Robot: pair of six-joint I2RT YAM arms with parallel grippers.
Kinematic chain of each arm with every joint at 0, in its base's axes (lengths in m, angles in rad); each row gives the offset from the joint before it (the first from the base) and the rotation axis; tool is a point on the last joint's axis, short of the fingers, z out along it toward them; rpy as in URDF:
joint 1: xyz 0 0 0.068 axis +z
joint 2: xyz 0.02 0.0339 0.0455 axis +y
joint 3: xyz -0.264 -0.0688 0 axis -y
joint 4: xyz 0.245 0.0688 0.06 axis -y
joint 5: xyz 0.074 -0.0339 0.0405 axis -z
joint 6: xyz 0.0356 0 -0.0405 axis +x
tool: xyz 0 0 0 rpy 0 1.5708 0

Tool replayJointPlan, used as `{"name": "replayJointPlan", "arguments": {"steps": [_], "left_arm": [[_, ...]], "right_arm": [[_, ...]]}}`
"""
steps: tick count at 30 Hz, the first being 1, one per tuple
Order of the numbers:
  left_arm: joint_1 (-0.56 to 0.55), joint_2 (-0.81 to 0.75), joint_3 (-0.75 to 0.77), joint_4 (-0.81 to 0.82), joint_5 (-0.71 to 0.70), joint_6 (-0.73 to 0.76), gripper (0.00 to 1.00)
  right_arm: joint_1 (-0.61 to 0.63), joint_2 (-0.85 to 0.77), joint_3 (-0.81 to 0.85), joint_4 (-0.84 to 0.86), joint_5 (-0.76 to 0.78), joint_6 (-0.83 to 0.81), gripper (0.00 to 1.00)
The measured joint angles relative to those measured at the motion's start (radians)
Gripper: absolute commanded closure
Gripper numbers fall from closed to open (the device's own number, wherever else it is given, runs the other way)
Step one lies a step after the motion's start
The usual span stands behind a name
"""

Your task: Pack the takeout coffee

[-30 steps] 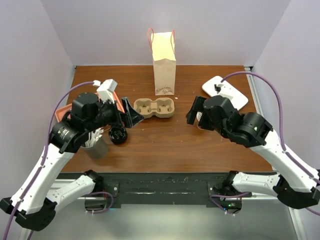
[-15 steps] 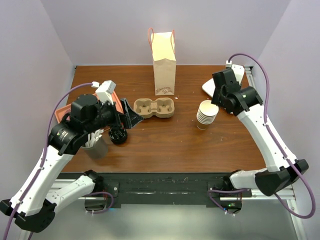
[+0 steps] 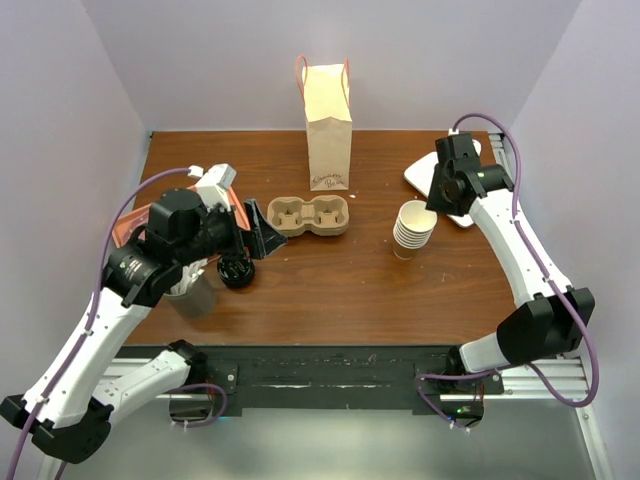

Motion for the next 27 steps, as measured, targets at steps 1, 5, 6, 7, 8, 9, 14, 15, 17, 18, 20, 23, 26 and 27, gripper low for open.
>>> {"name": "replayJointPlan", "arguments": {"steps": [1,5,6,7,8,9,14,15,17,18,20,23,26,27], "left_arm": [[0.000,0.000,-0.002,0.000,0.000,0.000,0.02],[0.000,0.009,-0.005,0.001,0.001,0.000,0.02],[-0.001,0.013,-0.006,0.001,0.002,0.000,0.02],[-0.003,0.016,-0.007,0.002,0.003,0.000,0.02],[-0.005,0.020,-0.008,0.001,0.005,0.000,0.02],[-0.006,0.023,-0.008,0.001,0.007,0.000,0.02],[-0.011,0.026,-0.010,0.002,0.008,0.000,0.02],[-0.011,0.026,-0.010,0.001,0.008,0.000,0.02],[-0.011,0.026,-0.010,0.001,0.007,0.000,0.02],[-0.011,0.026,-0.010,0.002,0.007,0.000,0.02],[-0.011,0.026,-0.010,0.001,0.007,0.000,0.02],[-0.011,0.026,-0.010,0.001,0.007,0.000,0.02],[-0.011,0.027,-0.010,0.002,0.007,0.000,0.02],[-0.011,0.027,-0.010,0.002,0.007,0.000,0.02]], "right_arm": [[-0.008,0.000,-0.008,0.003,-0.014,-0.006,0.64],[-0.026,0.000,-0.038,0.020,-0.056,-0.023,0.65],[-0.026,0.000,-0.045,0.024,-0.065,-0.026,0.66],[-0.026,0.000,-0.052,0.029,-0.074,-0.030,0.66],[-0.027,0.000,-0.057,0.033,-0.087,-0.032,0.66],[-0.027,0.000,-0.061,0.036,-0.091,-0.035,0.66],[-0.031,0.011,-0.069,0.045,-0.112,-0.043,0.70],[-0.032,0.015,-0.070,0.046,-0.112,-0.045,0.70],[-0.034,0.024,-0.072,0.046,-0.112,-0.048,0.70],[-0.035,0.027,-0.072,0.047,-0.112,-0.050,0.71],[-0.038,0.030,-0.075,0.048,-0.113,-0.051,0.73],[-0.038,0.030,-0.083,0.051,-0.113,-0.053,0.83],[-0.038,0.030,-0.085,0.052,-0.113,-0.056,0.87],[-0.038,0.030,-0.085,0.053,-0.113,-0.057,0.87]]}}
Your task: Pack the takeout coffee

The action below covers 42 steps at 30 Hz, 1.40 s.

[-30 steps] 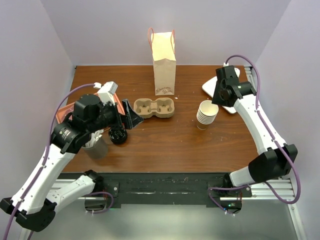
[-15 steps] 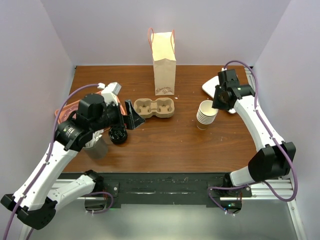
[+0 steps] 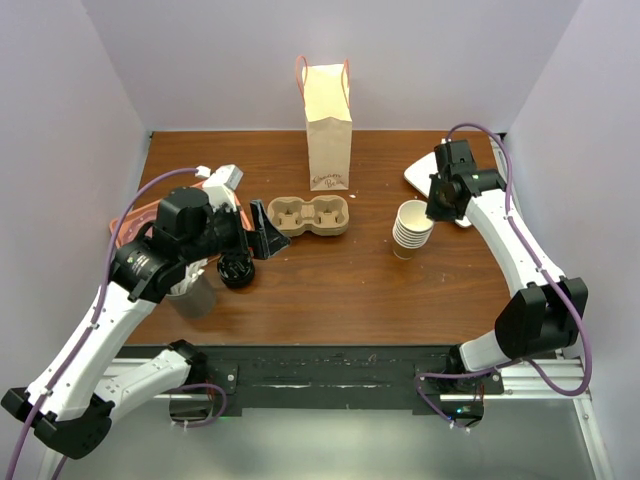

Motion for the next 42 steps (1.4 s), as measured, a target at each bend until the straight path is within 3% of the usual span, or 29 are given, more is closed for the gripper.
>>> {"name": "replayJointPlan", "arguments": {"steps": [8,28,42], "left_arm": [[0.000,0.013,0.000,0.000,0.000,0.000,0.02],[-0.013,0.022,-0.001,0.000,0.000,0.004,0.01],[-0.019,0.022,-0.001,-0.001,-0.005,0.019,0.01]], "right_arm": [[0.000,0.000,0.007,-0.006,0.007,0.001,0.93],[0.000,0.000,0.077,-0.024,0.027,0.017,0.96],[-0.001,-0.037,0.386,-0.144,0.014,0.035,0.98]]}}
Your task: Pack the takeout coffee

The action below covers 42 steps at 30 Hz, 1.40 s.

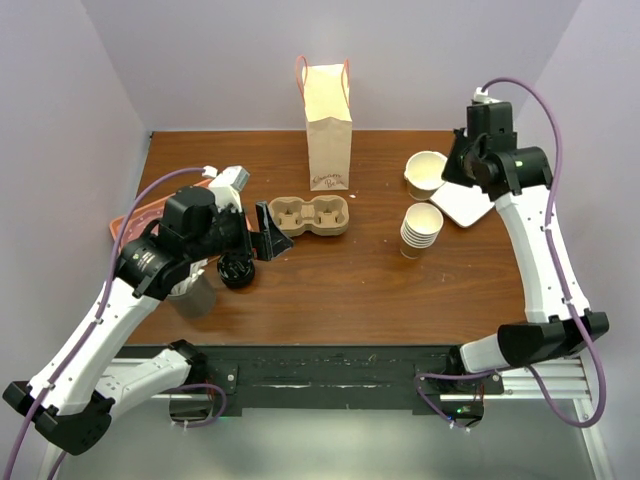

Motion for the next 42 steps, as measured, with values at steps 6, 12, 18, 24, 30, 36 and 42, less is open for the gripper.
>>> {"name": "replayJointPlan", "arguments": {"steps": [6,12,18,24,30,36,42], "left_arm": [[0.000,0.000,0.005,-0.013,-0.039,0.016,0.01],[0.000,0.000,0.027,-0.032,-0.111,0.038,0.02],[0.000,-0.001,0.035,-0.056,-0.182,0.060,0.02],[0.000,0.004,0.077,-0.084,-0.253,0.090,0.02],[0.000,0.005,0.090,-0.087,-0.283,0.108,0.02],[0.000,0.010,0.090,-0.100,-0.291,0.117,0.03],[0.000,0.037,0.090,-0.117,-0.295,0.130,0.04]], "right_arm": [[0.005,-0.048,0.048,-0.005,-0.113,0.029,1.00],[0.215,-0.154,-0.116,0.053,-0.171,0.131,1.00],[0.491,-0.150,-0.341,0.135,-0.155,0.244,1.00],[0.636,-0.126,-0.507,0.221,-0.084,0.324,0.97],[0.643,-0.140,-0.688,0.348,-0.045,0.369,0.96],[0.651,-0.140,-0.797,0.430,-0.026,0.390,0.93],[0.652,-0.140,-0.815,0.455,-0.003,0.409,0.80]]}}
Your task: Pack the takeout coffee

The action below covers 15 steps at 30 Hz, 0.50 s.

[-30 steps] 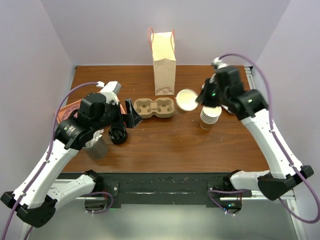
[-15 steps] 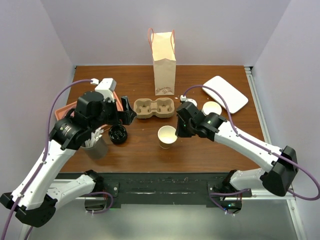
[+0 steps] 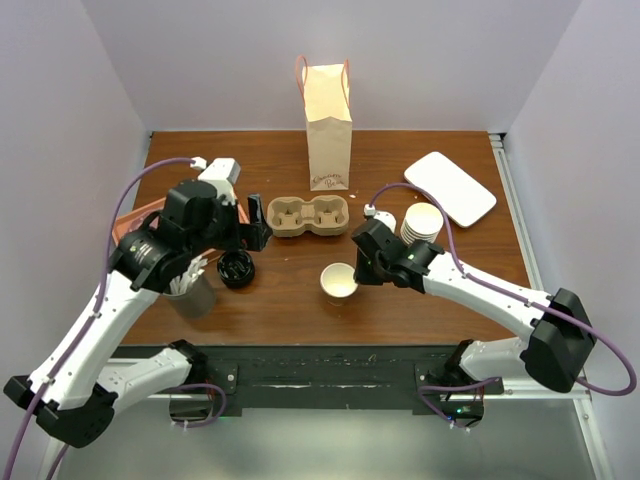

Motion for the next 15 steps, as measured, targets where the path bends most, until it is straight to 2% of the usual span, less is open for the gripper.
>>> {"name": "replayJointPlan", "arguments": {"steps": [3,9,15], "left_arm": [[0.000,0.031,0.000,-0.012,-0.005,0.013,0.05],[0.000,0.091,0.005,-0.031,-0.019,0.042,0.11],[0.000,0.187,0.015,-0.056,-0.040,0.063,0.17]], "right_arm": [[0.000,0.000,-0.004,0.003,0.014,0.009,0.74],[0.000,0.001,0.014,-0.032,0.026,0.011,0.71],[0.000,-0.035,0.179,-0.127,0.047,-0.005,0.68]]}}
